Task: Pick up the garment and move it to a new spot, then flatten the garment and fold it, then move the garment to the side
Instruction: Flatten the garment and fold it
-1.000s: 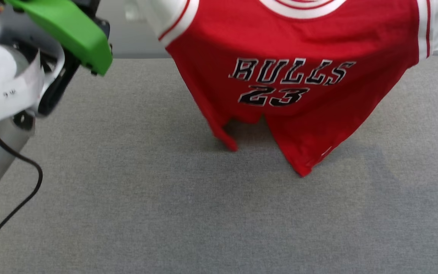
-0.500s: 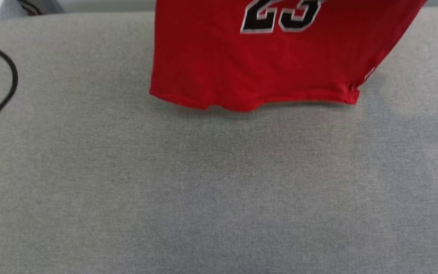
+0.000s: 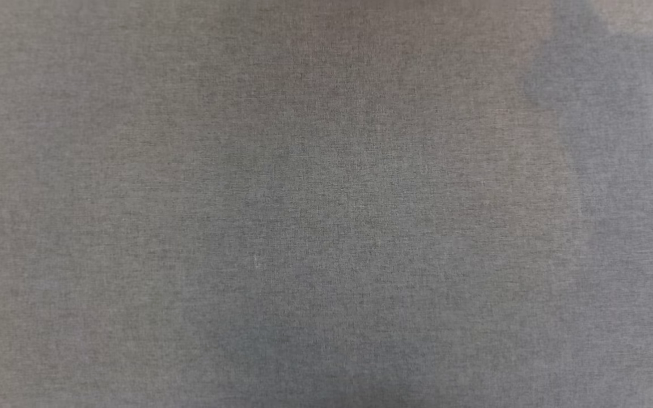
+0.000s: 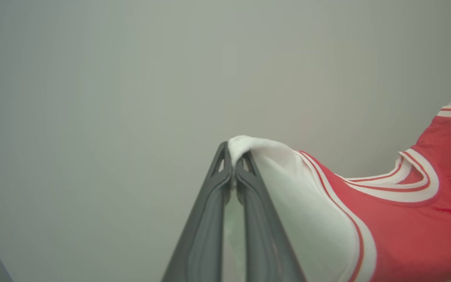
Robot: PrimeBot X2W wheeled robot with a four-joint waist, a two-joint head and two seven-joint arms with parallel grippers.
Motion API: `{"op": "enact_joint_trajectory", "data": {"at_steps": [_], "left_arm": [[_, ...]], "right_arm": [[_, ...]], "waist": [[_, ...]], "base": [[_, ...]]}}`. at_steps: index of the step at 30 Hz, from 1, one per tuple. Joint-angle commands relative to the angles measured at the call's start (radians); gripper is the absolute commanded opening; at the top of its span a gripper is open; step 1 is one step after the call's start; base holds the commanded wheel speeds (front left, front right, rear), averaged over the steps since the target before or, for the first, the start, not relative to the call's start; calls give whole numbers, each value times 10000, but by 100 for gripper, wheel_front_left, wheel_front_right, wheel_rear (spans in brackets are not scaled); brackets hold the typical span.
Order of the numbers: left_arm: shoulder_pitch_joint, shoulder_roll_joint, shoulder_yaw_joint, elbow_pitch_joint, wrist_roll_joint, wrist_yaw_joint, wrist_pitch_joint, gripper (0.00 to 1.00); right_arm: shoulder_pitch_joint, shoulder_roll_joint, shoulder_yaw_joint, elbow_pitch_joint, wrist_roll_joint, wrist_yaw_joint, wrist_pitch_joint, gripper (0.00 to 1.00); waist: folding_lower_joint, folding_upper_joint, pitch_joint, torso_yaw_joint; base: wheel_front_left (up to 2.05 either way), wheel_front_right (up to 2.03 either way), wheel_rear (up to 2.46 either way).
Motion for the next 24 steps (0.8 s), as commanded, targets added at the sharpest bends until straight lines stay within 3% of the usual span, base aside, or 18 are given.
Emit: {"op": "enact_joint_trajectory", "data": {"at_steps": [1,8,12,24], "left_arm": [[-305,-56,15,399,121,-99,-213,0],[-9,-198,-205,1317,-59,-262,-766,0],[1246,-40,-399,1744,-441,-322,-1209,0],[5427,691,-709,975,-1214,-279,-2090,0]], "right_arm": [[-454,152,281,414,-33,-7,-279,0],[-633,441,1302,1487,295,-7,-1010,0],[463,843,2139,1939,887,-7,-1966,0],[3807,909,3623,1121,2409,-7,-2888,0]], "waist": [[-1,0,345,-80],[-1,0,628,-131],[-1,0,417,-234],[-1,0,-1196,-178]], "base": [[0,0,0],[0,0,0],[0,0,0],[0,0,0]]}}
